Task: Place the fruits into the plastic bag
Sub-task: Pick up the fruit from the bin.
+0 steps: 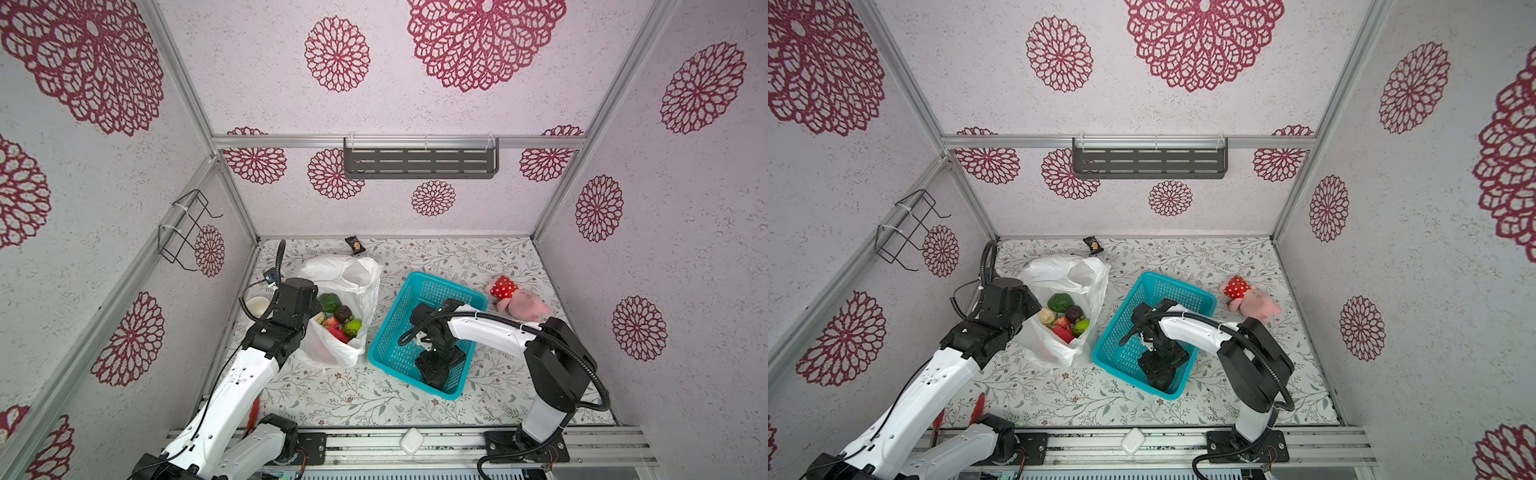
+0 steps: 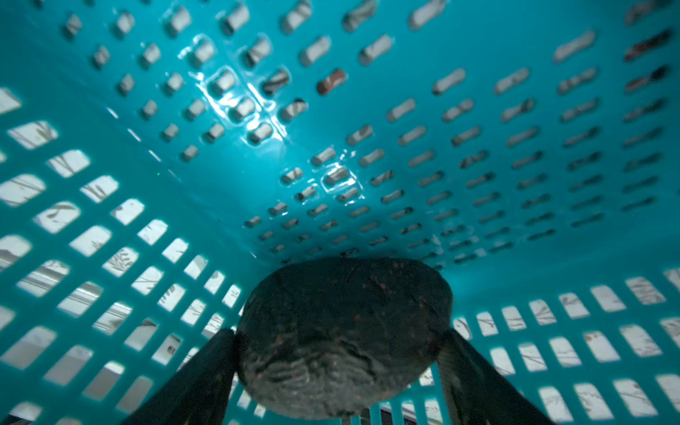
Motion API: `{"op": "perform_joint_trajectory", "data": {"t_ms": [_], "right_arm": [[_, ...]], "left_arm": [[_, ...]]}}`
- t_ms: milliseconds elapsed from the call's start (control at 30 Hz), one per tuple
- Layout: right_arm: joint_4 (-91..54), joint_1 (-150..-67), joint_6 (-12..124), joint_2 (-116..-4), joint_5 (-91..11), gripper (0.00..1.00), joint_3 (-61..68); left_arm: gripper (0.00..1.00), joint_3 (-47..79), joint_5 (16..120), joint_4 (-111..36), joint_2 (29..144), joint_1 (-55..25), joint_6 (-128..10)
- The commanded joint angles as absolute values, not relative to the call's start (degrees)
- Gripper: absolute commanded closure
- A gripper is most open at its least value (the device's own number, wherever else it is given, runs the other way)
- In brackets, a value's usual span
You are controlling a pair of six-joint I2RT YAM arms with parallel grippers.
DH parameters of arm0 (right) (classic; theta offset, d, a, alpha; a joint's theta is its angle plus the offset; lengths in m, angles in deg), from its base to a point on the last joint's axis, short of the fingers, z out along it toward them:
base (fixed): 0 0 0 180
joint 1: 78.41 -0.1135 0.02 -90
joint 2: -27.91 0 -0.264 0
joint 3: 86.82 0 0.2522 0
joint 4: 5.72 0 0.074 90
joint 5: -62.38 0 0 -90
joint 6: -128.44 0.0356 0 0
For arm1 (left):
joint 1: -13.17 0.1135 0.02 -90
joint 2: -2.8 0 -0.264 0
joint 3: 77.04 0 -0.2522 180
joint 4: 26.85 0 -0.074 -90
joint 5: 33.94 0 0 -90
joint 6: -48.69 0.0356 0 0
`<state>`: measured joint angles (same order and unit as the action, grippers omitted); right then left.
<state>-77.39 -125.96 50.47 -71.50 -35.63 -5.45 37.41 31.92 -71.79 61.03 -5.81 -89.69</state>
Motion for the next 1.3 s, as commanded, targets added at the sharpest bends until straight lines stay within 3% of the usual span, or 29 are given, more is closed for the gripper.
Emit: {"op": "perform_joint_trajectory", "data": {"t_ms": [0,233,533,1033,1267], "right_arm": [[-75.3,-126.4,50.2,-73.5,-38.2,0.29,-6.9],[-72.3,-126.5,50.4,-74.7,-35.4,0.39,-5.1],[-69.5,-125.5,50.4,-74.5,-25.6,0.37,6.7],[-67.6,-123.8,51.2,-71.1,-23.3,0.37,8.6],[-66.4,-124.9,49.7,-67.2,-26.2,0.38,17.6]], "left_arm": [[1.00,36.9,30.5,-71.2,60.6,-5.8,-89.7],[1.00,36.7,30.8,-71.0,61.1,-5.8,-90.2],[1.00,36.6,30.6,-71.7,60.4,-5.9,-90.6],[1.00,37.0,30.2,-72.1,59.4,-5.9,-90.2],[1.00,36.5,31.4,-71.9,59.4,-5.8,-89.1]]}}
